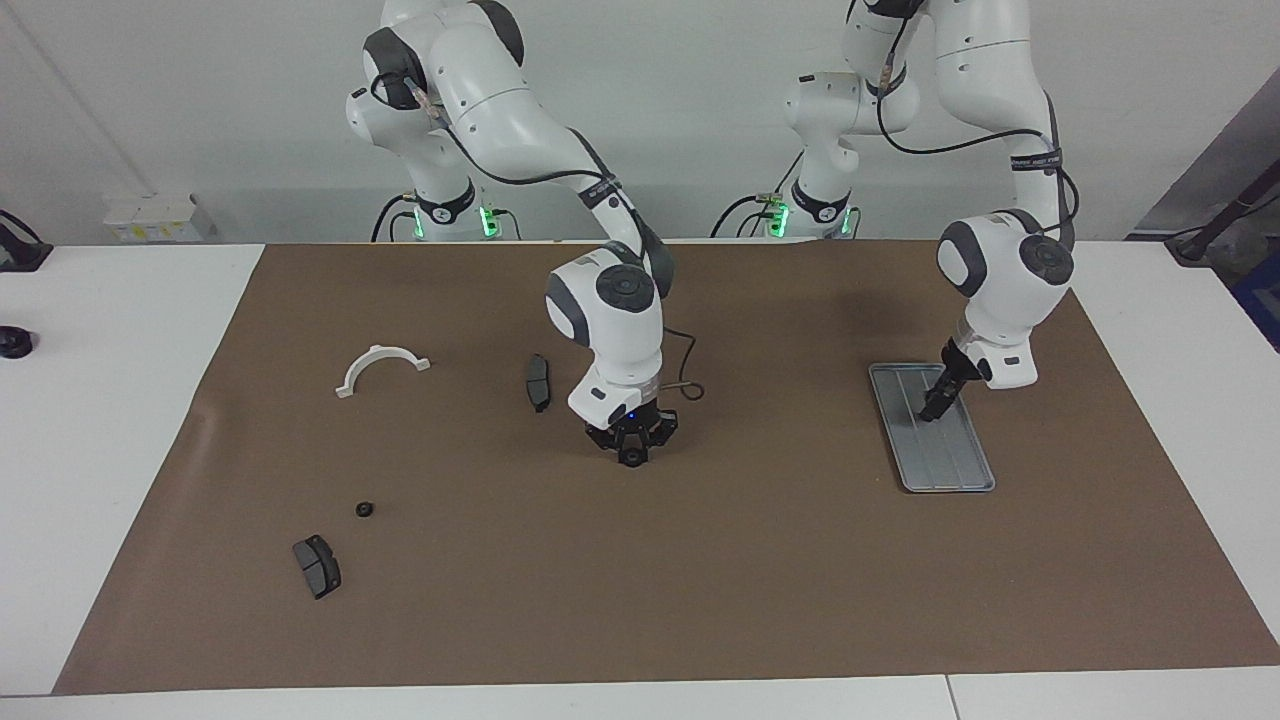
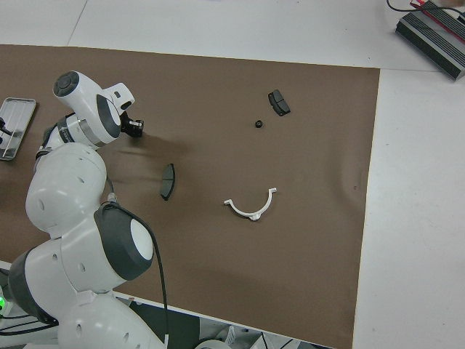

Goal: Place bearing gear from tray to pile
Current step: 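Grasp the last black gear from the tray with the left gripper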

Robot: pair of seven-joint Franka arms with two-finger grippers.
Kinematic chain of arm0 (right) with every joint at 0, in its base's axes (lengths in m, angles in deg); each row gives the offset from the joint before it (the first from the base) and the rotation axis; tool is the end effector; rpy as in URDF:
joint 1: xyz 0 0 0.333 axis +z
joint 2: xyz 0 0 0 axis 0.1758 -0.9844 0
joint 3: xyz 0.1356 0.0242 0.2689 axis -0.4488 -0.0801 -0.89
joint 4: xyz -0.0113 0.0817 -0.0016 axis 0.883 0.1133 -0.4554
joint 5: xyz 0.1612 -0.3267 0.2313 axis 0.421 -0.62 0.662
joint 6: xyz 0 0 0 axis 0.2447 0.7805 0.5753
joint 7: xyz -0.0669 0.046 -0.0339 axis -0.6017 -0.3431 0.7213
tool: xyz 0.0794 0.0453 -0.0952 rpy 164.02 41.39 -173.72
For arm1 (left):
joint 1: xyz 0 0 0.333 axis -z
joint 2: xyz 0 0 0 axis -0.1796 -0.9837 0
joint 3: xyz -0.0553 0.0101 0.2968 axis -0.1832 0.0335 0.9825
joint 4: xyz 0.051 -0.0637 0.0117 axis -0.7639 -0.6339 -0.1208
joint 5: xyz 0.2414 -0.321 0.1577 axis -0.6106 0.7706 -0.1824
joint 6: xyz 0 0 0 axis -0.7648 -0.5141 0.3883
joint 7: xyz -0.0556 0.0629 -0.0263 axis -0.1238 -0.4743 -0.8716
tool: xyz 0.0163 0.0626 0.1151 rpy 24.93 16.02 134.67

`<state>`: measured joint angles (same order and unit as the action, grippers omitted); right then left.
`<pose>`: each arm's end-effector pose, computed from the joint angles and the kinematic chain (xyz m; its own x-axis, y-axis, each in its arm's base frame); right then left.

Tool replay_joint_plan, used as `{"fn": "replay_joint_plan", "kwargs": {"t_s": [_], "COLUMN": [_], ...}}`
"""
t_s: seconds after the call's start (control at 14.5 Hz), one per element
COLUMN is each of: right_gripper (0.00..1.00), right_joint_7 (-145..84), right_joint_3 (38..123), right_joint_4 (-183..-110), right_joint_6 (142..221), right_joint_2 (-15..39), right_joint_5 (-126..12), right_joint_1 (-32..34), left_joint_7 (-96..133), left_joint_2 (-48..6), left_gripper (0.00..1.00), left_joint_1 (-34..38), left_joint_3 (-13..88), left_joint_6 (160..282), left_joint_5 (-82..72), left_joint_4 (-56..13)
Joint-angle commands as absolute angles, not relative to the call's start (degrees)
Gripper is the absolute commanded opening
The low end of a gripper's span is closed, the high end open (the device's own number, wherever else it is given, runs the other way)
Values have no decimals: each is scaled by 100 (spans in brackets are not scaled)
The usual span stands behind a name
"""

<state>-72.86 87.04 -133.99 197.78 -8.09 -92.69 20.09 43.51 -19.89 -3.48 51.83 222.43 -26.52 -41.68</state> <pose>0.6366 0.3732 0.2315 0.9890 -0.0044 0.1477 -0.0018 -0.9998 -0.0178 0.5621 0.0449 0.2279 0.6770 0.7359 0.0144 0.7354 -0.6771 0.0289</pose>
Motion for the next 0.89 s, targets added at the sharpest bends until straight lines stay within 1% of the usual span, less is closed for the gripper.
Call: {"fn": "replay_joint_plan", "kwargs": {"t_s": [0.0, 0.14, 0.28, 0.55, 0.83], "right_gripper": [7, 6, 6, 7, 7], "right_joint_7": [-7240, -6750, -6275, -5370, -4595], "right_joint_3": [8679, 8671, 8671, 8671, 8671], "right_joint_4": [-13220, -13043, -13016, -13016, -13016], "right_joint_6": [19699, 19646, 19646, 19663, 19689], "right_joint_2": [-812, -891, -926, -979, -997], "right_joint_5": [-9362, -9293, -9293, -9293, -9293], "right_joint_1": [1565, 1169, 747, -53, -581], "left_joint_7": [4447, 4421, 4412, 4386, 4403], "left_joint_2": [-1847, -1855, -1847, -1829, -1829], "left_gripper": [0, 0, 0, 0, 0], "left_joint_1": [-297, -297, -279, -113, 449], "left_joint_3": [5198, 5198, 5198, 5119, 5092], "left_joint_6": [22407, 22311, 21865, 20161, 19070], "left_joint_5": [-2751, -3004, -3181, -3296, -3235], "left_joint_4": [-4361, -4229, -3844, -2290, -1278]}}
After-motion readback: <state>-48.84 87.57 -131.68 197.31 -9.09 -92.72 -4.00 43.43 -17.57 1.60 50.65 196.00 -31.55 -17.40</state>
